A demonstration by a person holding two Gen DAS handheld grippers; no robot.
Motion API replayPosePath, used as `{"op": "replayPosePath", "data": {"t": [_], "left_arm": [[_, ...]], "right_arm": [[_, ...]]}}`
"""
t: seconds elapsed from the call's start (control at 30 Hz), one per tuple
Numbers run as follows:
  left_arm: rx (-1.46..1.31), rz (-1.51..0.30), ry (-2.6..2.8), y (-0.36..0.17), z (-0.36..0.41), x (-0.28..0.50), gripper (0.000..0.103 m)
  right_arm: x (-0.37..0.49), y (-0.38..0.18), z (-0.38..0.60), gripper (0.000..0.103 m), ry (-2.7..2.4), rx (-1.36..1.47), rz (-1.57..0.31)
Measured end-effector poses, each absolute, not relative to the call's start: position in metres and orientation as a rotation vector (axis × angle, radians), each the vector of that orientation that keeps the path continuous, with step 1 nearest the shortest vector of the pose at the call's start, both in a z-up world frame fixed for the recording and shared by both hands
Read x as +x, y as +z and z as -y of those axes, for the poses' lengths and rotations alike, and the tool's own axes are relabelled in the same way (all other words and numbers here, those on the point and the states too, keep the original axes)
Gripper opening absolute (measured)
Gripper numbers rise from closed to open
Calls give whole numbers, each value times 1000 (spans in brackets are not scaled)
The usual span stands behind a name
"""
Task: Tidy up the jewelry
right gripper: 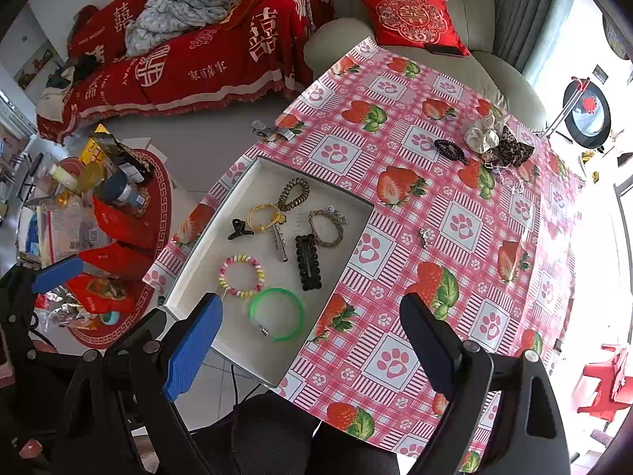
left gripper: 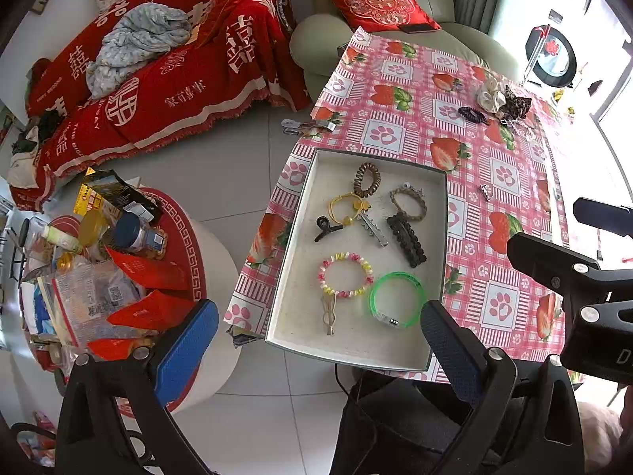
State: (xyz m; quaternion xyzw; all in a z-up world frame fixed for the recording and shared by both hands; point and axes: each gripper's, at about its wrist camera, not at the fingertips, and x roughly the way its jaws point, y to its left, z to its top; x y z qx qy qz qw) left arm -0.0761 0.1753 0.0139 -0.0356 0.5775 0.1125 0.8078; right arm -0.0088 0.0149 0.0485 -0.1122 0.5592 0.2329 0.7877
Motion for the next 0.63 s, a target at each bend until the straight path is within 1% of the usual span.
{"op": "replayPosePath", "data": {"t": [0.63], "left_arm": [[-46,-1239,259,13,-171,-73,103]], "right_arm": [[-13,48,-15,92,507,-237,-1214]]}}
